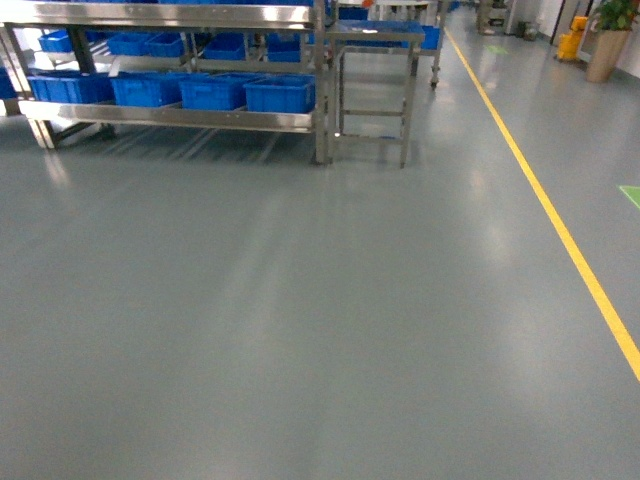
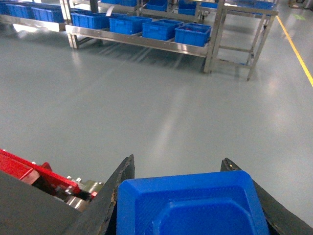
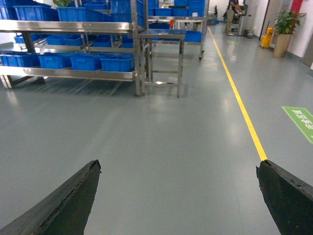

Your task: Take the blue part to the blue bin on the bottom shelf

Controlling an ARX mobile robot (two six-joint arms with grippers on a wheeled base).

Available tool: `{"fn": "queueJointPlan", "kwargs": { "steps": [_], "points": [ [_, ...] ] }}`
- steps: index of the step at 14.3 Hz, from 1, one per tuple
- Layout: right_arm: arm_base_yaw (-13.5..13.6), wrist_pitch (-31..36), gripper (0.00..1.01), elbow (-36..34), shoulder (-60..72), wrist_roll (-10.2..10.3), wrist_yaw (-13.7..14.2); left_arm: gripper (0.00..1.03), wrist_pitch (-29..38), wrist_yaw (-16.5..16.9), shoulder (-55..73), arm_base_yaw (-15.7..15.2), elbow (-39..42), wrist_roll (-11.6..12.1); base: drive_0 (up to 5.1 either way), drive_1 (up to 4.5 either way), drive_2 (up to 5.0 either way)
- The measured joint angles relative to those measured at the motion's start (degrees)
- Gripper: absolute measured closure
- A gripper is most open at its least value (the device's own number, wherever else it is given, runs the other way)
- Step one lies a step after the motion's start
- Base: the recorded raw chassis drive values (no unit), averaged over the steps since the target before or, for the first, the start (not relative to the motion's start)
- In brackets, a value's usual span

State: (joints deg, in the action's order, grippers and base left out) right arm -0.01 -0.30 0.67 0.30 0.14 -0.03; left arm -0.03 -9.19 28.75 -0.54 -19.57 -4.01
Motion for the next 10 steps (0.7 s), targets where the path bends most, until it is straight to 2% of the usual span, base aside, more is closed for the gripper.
{"fn": "queueJointPlan", "kwargs": {
  "steps": [8,9,10],
  "points": [
    [0.0,0.0,0.03,0.0,0.0,0.0,0.0,0.59,0.0,0.0,0.0,0.0,0.0,0.0,-1.6,-1.61,-1.6],
    [0.0,0.0,0.03,0.0,0.0,0.0,0.0,0.59,0.0,0.0,0.0,0.0,0.0,0.0,-0.8,-0.83,-0.8],
    [0.0,0.0,0.03,0.0,0.0,0.0,0.0,0.59,0.0,0.0,0.0,0.0,0.0,0.0,0.0,4.14,-4.1]
  ]
}}
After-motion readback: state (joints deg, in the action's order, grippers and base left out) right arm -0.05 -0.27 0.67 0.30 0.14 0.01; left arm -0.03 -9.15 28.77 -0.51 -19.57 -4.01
